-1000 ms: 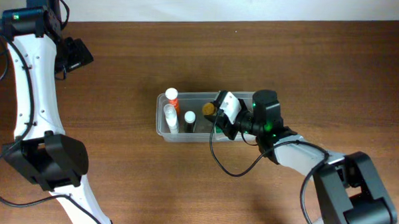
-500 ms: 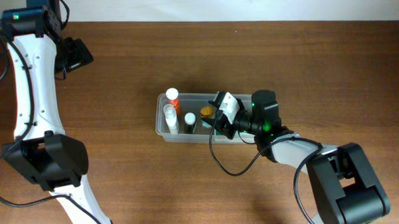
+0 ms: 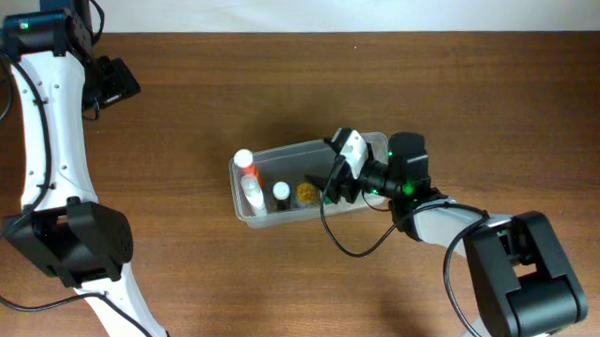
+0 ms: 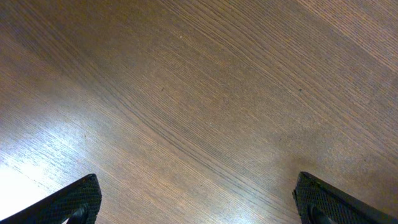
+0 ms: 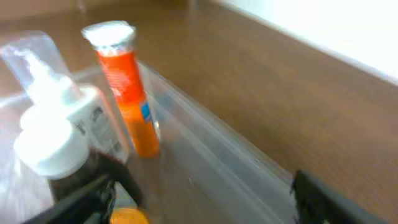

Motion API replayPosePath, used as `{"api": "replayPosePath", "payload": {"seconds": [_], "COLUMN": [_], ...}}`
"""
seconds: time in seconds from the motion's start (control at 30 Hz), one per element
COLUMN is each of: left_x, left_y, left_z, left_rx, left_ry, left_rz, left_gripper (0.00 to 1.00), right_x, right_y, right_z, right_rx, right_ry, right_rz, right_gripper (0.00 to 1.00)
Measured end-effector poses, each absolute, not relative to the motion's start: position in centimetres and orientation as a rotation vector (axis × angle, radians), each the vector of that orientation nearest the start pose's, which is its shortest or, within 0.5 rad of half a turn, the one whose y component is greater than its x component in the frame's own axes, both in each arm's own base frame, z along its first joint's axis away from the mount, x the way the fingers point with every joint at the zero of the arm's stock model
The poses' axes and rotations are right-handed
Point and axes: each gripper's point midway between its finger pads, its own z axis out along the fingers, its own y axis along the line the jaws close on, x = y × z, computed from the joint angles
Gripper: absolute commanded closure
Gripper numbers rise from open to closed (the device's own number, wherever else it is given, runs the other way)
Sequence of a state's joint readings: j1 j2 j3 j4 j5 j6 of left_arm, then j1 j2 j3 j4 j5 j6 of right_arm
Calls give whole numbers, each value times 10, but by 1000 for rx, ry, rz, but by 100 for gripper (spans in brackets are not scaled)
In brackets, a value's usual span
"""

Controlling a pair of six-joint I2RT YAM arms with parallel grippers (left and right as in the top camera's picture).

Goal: Pack container

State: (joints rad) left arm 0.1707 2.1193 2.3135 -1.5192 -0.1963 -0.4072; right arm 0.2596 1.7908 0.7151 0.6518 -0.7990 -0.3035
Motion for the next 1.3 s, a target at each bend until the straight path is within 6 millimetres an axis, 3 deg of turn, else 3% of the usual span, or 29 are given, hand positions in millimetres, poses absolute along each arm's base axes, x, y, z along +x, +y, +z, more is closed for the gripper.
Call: {"api": "replayPosePath", "payload": {"seconds": [0.13, 0.27, 0.3, 0.47, 0.6, 0.73, 0.9, 1.1, 1.3], "left_x": [433, 433, 433, 433, 433, 433, 433, 433, 433], "left_y": [109, 109, 109, 109, 109, 109, 109, 109, 109], "left_z": [210, 210, 210, 210, 210, 210, 210, 210, 210], "left_rx": [-850, -850, -850, -850, -850, -850, -850, -850, -850], "left_ry": [2737, 2737, 2737, 2737, 2737, 2737, 2737, 2737, 2737], "left_rz": [238, 238, 238, 238, 238, 238, 238, 238, 238], "left_gripper": [1, 1, 1, 1, 1, 0, 1, 0, 1], "right_x": [379, 382, 382, 374, 377, 375, 345, 292, 255], "right_y": [220, 203, 196, 158, 120, 86, 62, 36, 2], "right_z": [130, 170, 184, 245, 262, 299, 371, 452, 485], "right_rx": [-983, -907, -882, -790, -612, -537, -603, -598, -370], "right_ry": [1544, 1433, 1399, 1255, 1377, 1406, 1362, 1356, 1445], "right_rz": [850, 944, 972, 1052, 1205, 1236, 1149, 1002, 935], "right_gripper": [13, 10, 1, 2, 2, 2, 2, 2, 2]}}
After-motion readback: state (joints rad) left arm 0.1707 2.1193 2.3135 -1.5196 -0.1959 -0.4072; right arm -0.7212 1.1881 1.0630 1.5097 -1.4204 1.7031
